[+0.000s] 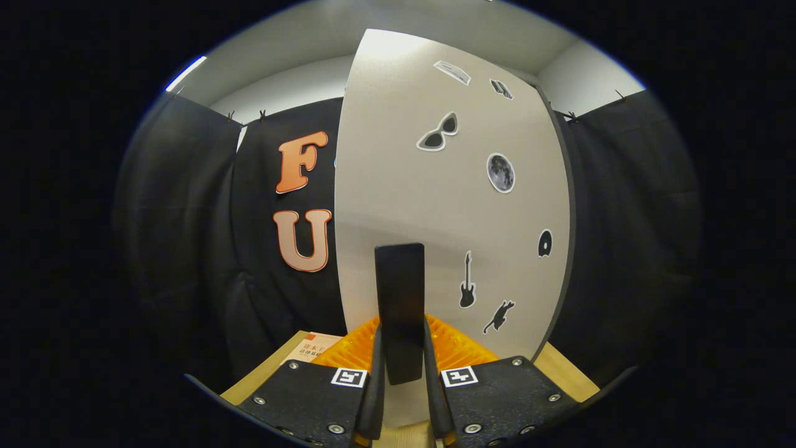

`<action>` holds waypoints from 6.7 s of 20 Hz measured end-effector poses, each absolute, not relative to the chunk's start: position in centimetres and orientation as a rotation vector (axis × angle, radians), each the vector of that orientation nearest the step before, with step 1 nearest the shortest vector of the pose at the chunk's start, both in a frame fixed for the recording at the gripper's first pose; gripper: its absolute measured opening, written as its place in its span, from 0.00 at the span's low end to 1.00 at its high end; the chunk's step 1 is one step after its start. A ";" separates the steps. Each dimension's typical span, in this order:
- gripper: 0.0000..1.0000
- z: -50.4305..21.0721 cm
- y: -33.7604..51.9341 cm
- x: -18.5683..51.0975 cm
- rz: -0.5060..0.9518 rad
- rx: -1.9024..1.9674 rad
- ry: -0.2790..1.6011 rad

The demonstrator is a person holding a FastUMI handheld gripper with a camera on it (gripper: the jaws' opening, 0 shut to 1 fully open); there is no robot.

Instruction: Open the shoe cabinet door, grab the shoes and put them into the shoe cabinet, then close the shoe cabinet door.

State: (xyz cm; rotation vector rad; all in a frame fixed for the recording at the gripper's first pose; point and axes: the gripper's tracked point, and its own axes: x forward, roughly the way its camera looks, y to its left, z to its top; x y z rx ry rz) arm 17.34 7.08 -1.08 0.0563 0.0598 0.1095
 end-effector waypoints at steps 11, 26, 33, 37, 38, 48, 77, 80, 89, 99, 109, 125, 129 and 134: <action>0.27 -1.8 0.9 11.9 0.053 0.072 0.074; 0.27 -2.9 -10.6 7.4 -0.080 0.122 0.075; 0.27 -3.3 -15.2 7.0 -0.129 0.116 0.066; 0.28 -3.8 -17.7 7.0 -0.146 0.097 0.072; 0.28 -4.1 -18.4 7.0 -0.157 0.092 0.085; 0.31 -2.9 -19.7 5.8 -0.149 0.040 0.073; 0.31 -7.4 -11.9 2.6 -0.043 0.078 0.148; 0.31 -10.6 -8.2 3.1 0.029 0.107 0.187; 0.31 -26.0 -0.9 4.7 0.150 0.127 0.465; 0.32 -40.4 4.4 8.9 0.266 0.124 0.728; 0.34 -48.6 6.1 13.7 0.269 0.164 0.871; 0.05 -43.0 2.6 14.8 0.173 0.106 0.781; 0.05 -37.5 1.7 14.7 0.163 0.100 0.706; 0.05 -30.1 1.4 15.1 0.179 0.083 0.611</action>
